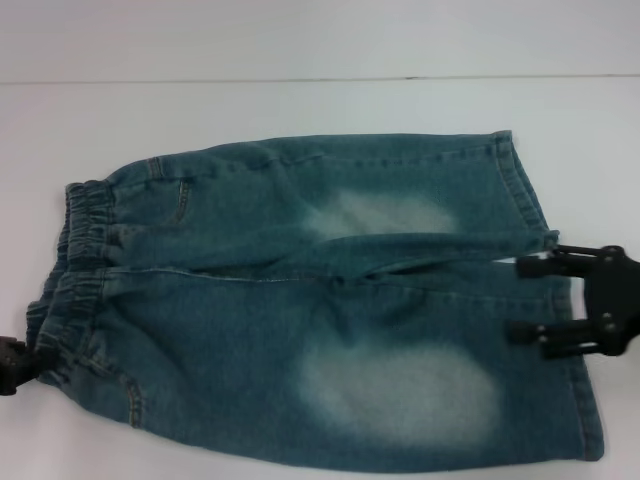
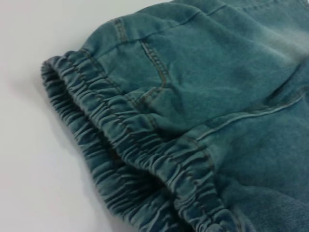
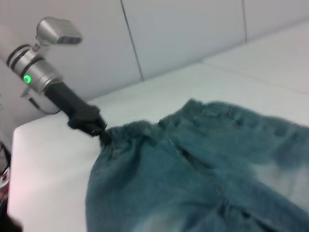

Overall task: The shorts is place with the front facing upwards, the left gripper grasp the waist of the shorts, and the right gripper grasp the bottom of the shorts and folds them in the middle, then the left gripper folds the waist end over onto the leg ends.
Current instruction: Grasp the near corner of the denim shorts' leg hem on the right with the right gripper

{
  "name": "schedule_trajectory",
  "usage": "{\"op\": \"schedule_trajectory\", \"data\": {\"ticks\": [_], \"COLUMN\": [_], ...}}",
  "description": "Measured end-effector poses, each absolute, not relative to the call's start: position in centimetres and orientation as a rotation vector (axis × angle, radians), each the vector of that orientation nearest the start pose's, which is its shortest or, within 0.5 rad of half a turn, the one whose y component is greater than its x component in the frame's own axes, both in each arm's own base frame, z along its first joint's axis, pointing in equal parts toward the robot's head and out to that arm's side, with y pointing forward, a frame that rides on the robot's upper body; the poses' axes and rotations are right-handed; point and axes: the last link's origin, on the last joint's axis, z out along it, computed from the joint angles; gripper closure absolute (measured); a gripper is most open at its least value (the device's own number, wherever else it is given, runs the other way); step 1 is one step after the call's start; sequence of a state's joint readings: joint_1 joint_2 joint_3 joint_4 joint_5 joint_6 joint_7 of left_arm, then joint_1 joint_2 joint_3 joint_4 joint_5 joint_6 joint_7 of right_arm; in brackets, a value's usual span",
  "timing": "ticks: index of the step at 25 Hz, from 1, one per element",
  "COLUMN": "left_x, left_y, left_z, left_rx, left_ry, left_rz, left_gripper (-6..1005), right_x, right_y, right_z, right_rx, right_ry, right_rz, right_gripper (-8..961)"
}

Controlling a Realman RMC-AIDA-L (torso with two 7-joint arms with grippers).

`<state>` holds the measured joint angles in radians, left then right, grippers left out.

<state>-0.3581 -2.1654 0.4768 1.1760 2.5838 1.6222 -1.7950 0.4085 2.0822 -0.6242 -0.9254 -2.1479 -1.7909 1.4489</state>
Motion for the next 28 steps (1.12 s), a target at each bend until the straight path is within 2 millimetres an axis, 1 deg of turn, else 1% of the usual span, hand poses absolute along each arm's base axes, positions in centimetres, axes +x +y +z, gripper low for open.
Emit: {"op": "schedule_trajectory", "data": {"ticks": [1,2,3,6,8,9,12,15,21,28], "left_x": [-34.9,-34.9,-35.0,-35.1,-35.1,-35.1,-35.1,-35.1,-35.3,-35.2], "left_y": [27.1,27.1,27.1,27.1,27.1,27.1,27.1,27.1,27.2,27.3], "left_z": [6.4,6.3,6.2,5.9,5.7,5.7,5.7,5.7,5.8,5.8], "left_rx": [-2.416,-2.413,-2.413,-2.43,-2.438,-2.439,-2.439,-2.438,-2.428,-2.434], "left_ry": [-1.184,-1.185,-1.187,-1.179,-1.174,-1.173,-1.172,-1.172,-1.162,-1.154], "left_rz": [-0.004,-0.003,-0.003,0.003,0.007,0.008,0.01,0.011,0.017,0.017], "left_gripper": [940,940,940,939,939,939,940,941,940,940], "right_x": [28.3,28.1,28.1,27.7,27.4,27.3,27.4,27.6,27.3,26.9], "right_y": [28.7,28.3,28.3,27.6,27.7,27.8,28.3,28.8,28.9,28.7], "right_z": [4.6,5.6,5.6,6.6,7.0,7.0,6.9,6.9,6.1,5.0], "right_rx": [-2.828,-2.866,-2.866,-2.943,-2.971,-2.975,-2.995,-2.985,-2.997,-3.027], "right_ry": [0.627,0.654,0.654,0.662,0.685,0.7,0.754,0.804,0.865,0.871], "right_rz": [0.516,0.433,0.433,0.26,0.132,0.097,-0.101,-0.259,-0.457,-0.573], "right_gripper": [9,9,9,9,9,9,8,9,13,26]}}
